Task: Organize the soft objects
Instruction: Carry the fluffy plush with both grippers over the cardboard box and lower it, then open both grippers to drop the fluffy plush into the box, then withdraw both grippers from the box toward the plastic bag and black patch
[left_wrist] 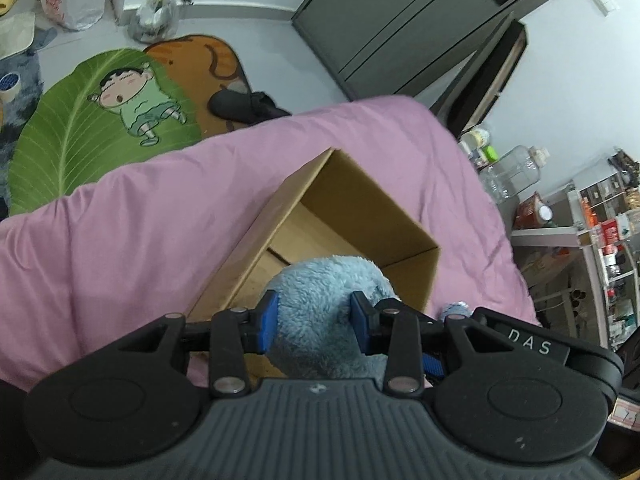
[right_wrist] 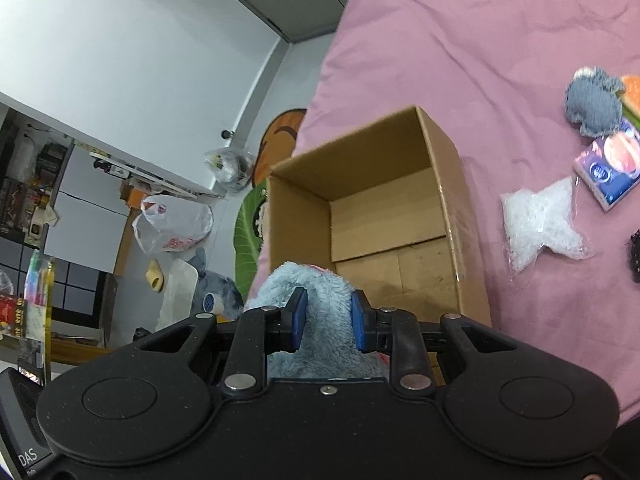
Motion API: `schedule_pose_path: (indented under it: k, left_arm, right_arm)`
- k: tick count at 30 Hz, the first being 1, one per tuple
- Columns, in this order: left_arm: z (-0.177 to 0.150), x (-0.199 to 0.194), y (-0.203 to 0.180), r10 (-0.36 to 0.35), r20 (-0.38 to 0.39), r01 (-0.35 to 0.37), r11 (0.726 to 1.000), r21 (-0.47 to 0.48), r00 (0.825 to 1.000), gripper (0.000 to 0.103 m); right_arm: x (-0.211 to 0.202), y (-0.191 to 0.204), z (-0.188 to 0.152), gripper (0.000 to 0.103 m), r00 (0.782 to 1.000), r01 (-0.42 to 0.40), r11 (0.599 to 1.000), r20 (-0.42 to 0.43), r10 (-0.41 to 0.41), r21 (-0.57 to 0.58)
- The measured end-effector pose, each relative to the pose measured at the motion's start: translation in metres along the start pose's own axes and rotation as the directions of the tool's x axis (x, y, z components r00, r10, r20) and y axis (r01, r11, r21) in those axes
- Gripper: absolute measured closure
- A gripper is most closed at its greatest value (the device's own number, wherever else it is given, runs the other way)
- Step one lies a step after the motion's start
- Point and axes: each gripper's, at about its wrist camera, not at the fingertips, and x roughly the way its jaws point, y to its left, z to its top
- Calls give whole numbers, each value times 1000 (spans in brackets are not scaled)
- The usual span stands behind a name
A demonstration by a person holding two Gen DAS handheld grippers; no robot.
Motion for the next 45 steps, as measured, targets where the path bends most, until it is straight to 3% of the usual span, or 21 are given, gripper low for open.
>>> schedule_pose_path:
  k: [4, 8, 10, 15, 17, 24, 29, 37, 38, 45]
  left_arm:
    - [1, 10, 4, 41, -31, -41, 999, -8, 999, 66]
    - [3, 7, 7, 56, -35, -57, 998, -7, 998, 65]
    - [4, 3, 6, 72, -27, -72, 997, -6, 997, 65]
    - [5, -8, 2, 86, -4, -86, 996, 0, 996, 64]
    - [4, -13, -1, 97, 3, -97, 995, 10, 995, 63]
    - [-2, -28, -12, 139, 30, -140, 989, 42, 990, 45]
    - [-5, -41, -18, 163, 54, -167, 984, 69, 985, 30]
    - [-21, -64, -38, 216, 119, -234, 959, 160, 969, 25]
    - [-23, -67, -41, 232, 129, -252, 952, 172, 964, 20]
    - [-33, -84, -57, 207, 183, -244, 947, 208, 961, 0]
  right_arm:
    - [16, -9, 0, 76, 1000, 8, 1000, -30, -8, 20]
    - [26, -15, -2, 64, 997, -18, 999, -71, 21, 48]
    - [24, -14, -3, 58, 997, -24, 999, -72, 26, 35]
    - [14, -12, -3, 55, 997, -27, 999, -76, 29, 27]
    - [4, -10, -4, 45, 998, -20, 1000, -59, 20, 8]
    - [-31, -15, -3, 41, 1000, 8, 999, -6, -8, -45]
    - [-57, -17, -7, 24, 998, 43, 994, 43, -39, -99]
    - [-94, -16, -11, 11, 993, 38, 981, 120, -15, -189]
    - [-99, -16, -11, 11, 992, 37, 978, 126, -11, -206]
    - [-127, -24, -14, 0, 980, 70, 966, 200, -20, -248]
